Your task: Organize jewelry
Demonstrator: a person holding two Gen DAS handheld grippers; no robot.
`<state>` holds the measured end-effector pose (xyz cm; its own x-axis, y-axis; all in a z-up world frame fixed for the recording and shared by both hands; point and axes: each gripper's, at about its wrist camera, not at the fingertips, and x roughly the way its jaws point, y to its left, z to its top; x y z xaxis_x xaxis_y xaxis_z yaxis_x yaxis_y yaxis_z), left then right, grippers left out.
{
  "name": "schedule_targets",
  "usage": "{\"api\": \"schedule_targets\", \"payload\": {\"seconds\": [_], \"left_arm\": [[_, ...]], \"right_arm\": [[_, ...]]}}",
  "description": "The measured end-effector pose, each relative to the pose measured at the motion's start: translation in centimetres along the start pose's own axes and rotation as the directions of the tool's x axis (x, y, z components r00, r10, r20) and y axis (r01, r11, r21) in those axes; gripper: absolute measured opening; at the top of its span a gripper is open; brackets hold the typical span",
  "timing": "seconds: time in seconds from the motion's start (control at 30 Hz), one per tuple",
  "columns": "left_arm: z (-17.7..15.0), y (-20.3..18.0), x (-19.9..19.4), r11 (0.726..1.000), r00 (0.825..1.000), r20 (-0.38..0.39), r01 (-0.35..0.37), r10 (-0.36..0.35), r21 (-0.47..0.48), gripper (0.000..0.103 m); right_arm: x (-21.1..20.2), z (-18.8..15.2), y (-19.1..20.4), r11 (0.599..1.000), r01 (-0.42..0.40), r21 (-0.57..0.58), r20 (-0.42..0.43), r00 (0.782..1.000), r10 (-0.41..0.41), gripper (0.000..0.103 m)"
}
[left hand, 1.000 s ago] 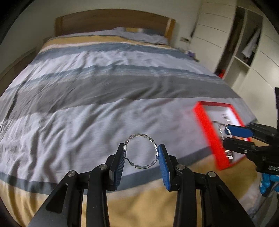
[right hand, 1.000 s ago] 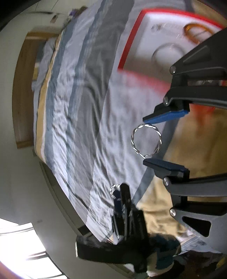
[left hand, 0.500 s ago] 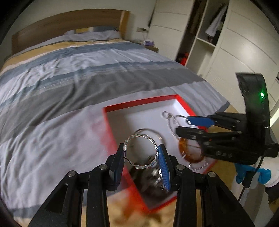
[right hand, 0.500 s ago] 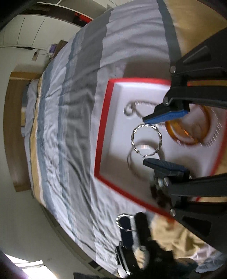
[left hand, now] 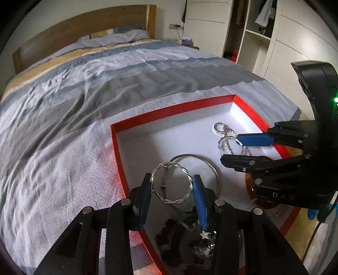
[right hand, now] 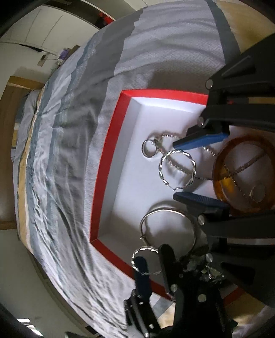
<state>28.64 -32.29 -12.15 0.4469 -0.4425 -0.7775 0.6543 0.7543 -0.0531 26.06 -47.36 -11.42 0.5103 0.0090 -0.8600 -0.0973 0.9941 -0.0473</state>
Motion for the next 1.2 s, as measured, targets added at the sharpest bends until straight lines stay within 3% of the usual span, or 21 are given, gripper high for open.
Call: {"api": "schedule_targets", "payload": {"seconds": [0.43, 0.53, 0.6, 0.77, 0.87, 1.2], "left_arm": [[-0.3, 0.3, -1.0, 0.998, 0.998, 0.006, 0.056, -0.055, -0.03, 0.041], [-0.4, -0.1, -1.6, 0.998, 0.998, 0.007, 0.059, -0.059, -0.025, 0.048], [-0.4, -0.3, -2.4, 0.999, 0.999, 0.017, 0.047, -0.046, -0.022, 0.058], [-0.2, -0.1, -5.2, 0.998, 0.998, 0.052, 0.032, -0.029, -0.057, 0.063], [-0.1, -0.1, -7.3, 0.998, 0.997, 0.071, -0.012, 0.017, -0.066, 0.072], [-1.9, 0.2, -16.0, 0.975, 0.972, 0.116, -0.189, 0.203, -0.115, 0.081]], "right_arm": [[-0.7, -0.4, 0.3, 1.0, 0.023, -0.009, 0.003, 1.0, -0.023, 0.041], [-1.4, -0.7, 0.1, 1.0, 0.029, 0.0, 0.003, 1.0, -0.029, 0.043], [-2.2, -1.0, 0.0, 1.0, 0.031, 0.004, 0.012, 0.999, -0.031, 0.044], [-4.6, -1.3, 0.0, 0.999, 0.032, 0.034, 0.044, 0.998, -0.033, 0.045], [-6.6, -1.6, 0.2, 0.998, 0.027, 0.06, 0.069, 0.997, -0.031, 0.045], [-12.3, -2.8, 4.1, 0.995, -0.024, 0.094, 0.12, 0.993, 0.012, 0.048]]}}
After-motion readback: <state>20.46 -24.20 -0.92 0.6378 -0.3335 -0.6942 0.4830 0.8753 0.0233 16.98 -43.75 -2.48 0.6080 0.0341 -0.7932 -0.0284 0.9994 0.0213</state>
